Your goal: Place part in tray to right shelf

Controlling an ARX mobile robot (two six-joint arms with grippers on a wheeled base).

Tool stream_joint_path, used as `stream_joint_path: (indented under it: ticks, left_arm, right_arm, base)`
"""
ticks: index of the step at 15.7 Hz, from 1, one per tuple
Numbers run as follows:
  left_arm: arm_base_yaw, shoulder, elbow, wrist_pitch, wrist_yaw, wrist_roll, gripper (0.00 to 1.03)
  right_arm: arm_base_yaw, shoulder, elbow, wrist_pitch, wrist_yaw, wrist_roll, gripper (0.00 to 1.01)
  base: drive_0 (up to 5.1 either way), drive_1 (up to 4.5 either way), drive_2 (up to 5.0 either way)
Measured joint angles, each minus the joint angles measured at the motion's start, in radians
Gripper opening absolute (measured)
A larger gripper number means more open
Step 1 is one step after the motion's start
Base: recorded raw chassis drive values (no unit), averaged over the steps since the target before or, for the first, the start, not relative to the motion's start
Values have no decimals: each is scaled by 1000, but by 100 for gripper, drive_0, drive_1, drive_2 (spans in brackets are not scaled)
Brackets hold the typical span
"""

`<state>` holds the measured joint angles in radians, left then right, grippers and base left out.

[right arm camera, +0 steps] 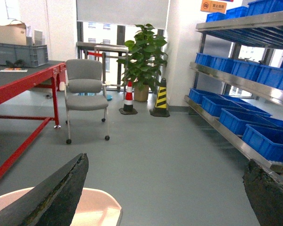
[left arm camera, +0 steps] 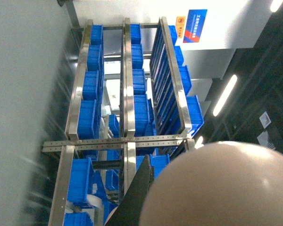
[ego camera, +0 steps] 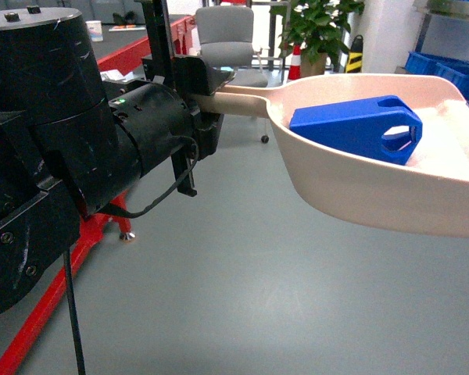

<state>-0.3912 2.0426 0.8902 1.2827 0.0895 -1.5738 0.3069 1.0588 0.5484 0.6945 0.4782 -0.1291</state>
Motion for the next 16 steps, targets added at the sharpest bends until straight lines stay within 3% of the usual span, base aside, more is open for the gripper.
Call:
stream_joint_path:
  ticks: [16]
  left_arm:
    - [0,0,0,-5,-3,2,13]
  right_arm:
    - [1,0,0,2,0,0,98]
  base:
    - [1,434,-432]
